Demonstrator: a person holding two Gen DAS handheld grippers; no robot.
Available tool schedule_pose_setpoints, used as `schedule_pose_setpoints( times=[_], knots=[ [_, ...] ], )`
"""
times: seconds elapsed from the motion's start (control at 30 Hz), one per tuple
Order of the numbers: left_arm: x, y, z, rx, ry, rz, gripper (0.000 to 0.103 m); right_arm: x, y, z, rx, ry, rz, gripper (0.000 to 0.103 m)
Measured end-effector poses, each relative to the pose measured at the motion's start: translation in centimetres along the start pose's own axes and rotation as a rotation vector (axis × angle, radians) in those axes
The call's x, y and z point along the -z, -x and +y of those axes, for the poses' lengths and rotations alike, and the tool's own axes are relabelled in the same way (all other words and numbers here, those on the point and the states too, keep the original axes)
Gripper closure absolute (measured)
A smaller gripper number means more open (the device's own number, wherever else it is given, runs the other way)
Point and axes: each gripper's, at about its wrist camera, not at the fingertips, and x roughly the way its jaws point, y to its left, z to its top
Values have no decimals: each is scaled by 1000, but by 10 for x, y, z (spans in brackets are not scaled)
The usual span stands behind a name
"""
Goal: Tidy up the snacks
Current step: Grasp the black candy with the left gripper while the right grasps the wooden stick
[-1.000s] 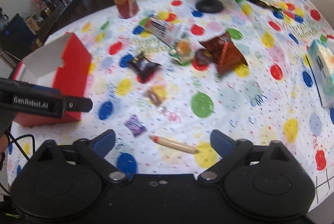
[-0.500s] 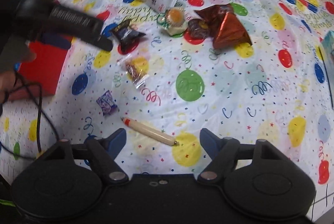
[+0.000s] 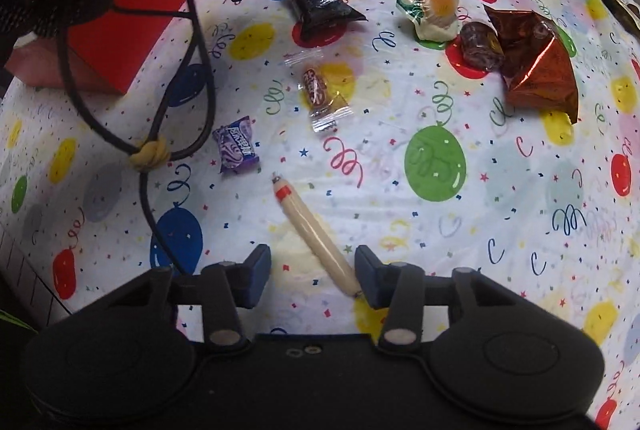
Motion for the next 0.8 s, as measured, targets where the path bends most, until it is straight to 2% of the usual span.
schedule_pose_setpoints(
  times=[0.1, 0.27, 0.47, 0.57, 0.63, 0.73, 0.8],
  knots=[
    [-1, -10, -3, -12, 5, 15, 12, -4, 0, -1, 14, 29, -6, 62],
    [1, -24, -3, -23, 8, 38, 12, -6, -5, 5, 33, 96, 0, 77],
    [1, -27, -3, -19, -5, 34, 14, -5, -4, 9, 43, 110, -11, 89],
    [1, -25, -3, -21, -14, 16, 24, -4, -4, 11, 43, 106, -16, 94],
    [1, -21, -3, -25, -25, 0, 44, -2, -3, 10, 40, 86, -23, 94],
    [1, -19, 0, -14, -35, -5, 59, 1, -2, 7, 30, 49, -34, 94],
    [4, -17, 4, -6, -30, -4, 61, 1, -1, 3, 26, 13, -40, 94]
  ],
)
